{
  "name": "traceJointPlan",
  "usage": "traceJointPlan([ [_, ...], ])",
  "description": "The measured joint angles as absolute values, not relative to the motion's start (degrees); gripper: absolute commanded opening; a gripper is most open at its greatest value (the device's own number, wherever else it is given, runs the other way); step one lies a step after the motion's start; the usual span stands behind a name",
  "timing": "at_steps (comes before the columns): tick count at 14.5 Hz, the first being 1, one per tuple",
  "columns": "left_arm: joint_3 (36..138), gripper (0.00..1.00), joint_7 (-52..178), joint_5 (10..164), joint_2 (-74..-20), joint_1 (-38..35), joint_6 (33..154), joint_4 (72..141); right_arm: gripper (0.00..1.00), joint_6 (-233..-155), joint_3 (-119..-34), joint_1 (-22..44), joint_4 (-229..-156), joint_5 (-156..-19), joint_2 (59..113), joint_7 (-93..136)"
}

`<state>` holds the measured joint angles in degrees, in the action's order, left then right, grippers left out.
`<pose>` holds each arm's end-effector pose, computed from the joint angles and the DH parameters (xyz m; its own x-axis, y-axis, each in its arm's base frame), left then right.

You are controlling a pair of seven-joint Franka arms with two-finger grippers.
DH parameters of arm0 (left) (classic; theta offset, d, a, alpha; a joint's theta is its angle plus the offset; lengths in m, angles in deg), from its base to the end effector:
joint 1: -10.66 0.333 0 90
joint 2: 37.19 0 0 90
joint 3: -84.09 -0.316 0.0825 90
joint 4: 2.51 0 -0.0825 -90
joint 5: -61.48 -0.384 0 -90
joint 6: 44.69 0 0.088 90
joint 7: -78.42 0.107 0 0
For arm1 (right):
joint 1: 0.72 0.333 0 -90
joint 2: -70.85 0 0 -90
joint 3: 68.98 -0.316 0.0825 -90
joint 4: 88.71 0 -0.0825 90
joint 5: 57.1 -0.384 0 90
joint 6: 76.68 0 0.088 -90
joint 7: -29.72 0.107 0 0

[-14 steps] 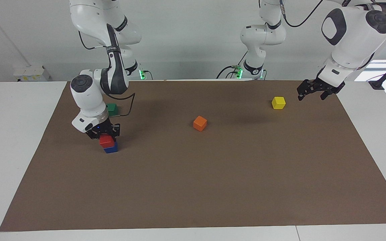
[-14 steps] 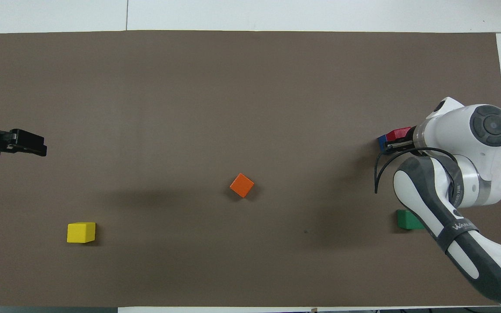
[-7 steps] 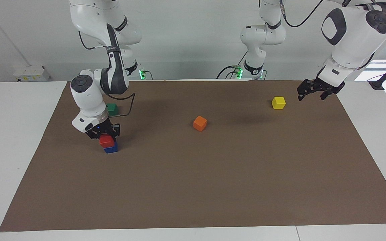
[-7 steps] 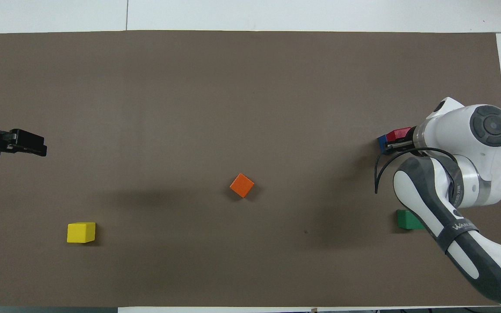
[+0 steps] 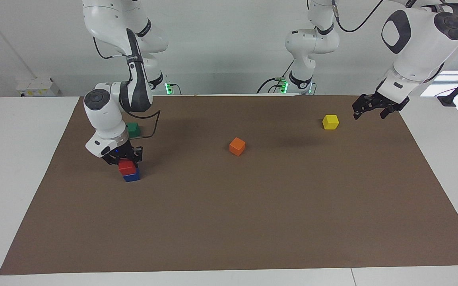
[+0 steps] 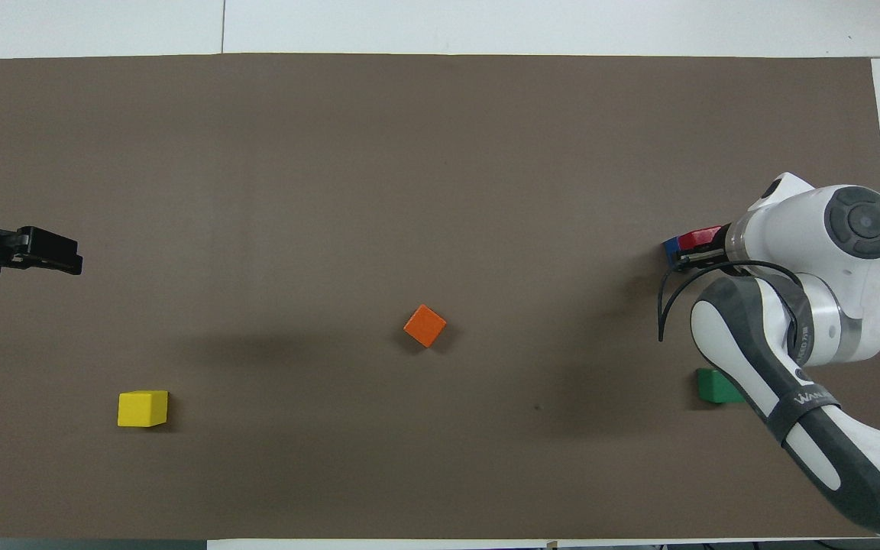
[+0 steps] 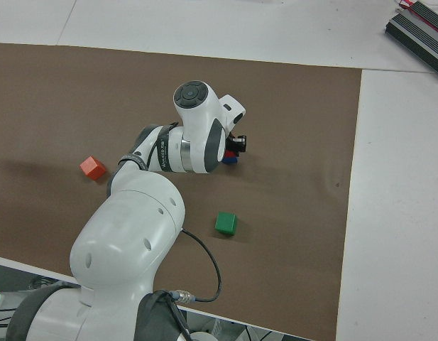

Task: Transfer red block to right arm and stack on blue block
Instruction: 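Lower the red block onto the blue block with the right gripper, then open the right gripper and withdraw it from the stack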

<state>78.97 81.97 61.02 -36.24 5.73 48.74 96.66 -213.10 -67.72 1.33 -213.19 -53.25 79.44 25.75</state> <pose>0.5479 0.0030 0.5631 0.9947 -0.0592 -0.0838 -0.0596 -0.9982 -0.0013 0.5597 0.0072 0.3295 0.9899 0.1317 0.0534 0.1287 -0.9901 0.0562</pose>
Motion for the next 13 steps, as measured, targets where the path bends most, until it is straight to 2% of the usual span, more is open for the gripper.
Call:
traceJointPlan([
  [9,79.0,1.00,82.0,61.0,-36.2,5.7,48.7,96.7,1.00,-212.7,-67.7,1.1,-212.3,-53.3,79.4,25.8],
  [13,79.0,1.00,82.0,61.0,-36.2,5.7,48.7,96.7,1.00,-204.6,-67.7,1.1,-207.4,-54.9,79.2,25.8],
])
